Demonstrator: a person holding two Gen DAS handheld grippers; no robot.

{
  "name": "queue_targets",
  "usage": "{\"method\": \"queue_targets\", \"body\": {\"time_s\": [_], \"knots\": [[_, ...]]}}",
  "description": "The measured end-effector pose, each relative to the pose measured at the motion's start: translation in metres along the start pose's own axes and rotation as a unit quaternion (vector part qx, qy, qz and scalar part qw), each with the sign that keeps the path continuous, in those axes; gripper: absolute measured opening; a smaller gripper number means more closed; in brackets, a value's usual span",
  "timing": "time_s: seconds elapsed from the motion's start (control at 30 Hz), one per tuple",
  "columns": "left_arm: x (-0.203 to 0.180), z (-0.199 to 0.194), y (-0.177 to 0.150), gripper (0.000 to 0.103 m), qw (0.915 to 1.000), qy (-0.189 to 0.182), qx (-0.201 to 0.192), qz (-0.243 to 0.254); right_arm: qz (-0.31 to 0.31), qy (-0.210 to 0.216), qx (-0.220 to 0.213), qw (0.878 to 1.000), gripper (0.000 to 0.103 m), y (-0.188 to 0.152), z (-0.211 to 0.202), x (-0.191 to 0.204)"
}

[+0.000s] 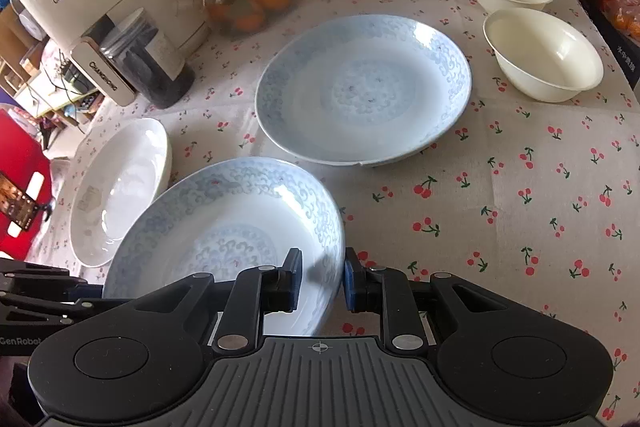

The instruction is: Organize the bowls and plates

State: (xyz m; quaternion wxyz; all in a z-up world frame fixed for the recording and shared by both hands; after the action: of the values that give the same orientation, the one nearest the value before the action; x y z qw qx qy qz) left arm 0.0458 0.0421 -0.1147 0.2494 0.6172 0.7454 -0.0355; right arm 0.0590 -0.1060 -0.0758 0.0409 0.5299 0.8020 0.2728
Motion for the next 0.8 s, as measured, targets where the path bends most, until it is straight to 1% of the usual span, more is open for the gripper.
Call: {"method": "queue_targets", "body": {"time_s": [0.23, 0.53, 0.8], "knots": [[-0.005, -0.008, 0.002, 0.024, 0.9999, -0.005, -0.016, 0.003, 0.002, 0.001, -0.017, 1.0, 0.021, 0.007, -0.011, 0.001], [-0.013, -0.023, 0.015, 0.024, 0.9987, -0.025, -0.044, 0.001, 0.021, 0.003, -0.052, 0.998, 0.021, 0.026, -0.03, -0.006], [-0.027, -0.021, 0.034, 0.024, 0.9977, -0.033, -0.059, -0.004, 0.045, -0.015, -0.073, 0.996, 0.021, 0.043, -0.036, -0.021]]}}
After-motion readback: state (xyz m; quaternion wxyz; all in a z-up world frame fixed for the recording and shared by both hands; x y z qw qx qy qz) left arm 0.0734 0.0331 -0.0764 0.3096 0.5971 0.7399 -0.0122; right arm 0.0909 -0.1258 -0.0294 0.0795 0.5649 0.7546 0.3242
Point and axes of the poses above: each gripper's, at about its wrist camera, not at the fingertips, and z roughly the way its jaws point, x to its left, y to its top, the point moved 9 cm from there along z, roughly the way its jaws point, and after that the axes turned 14 degrees about -z, right-handed, at the moved point
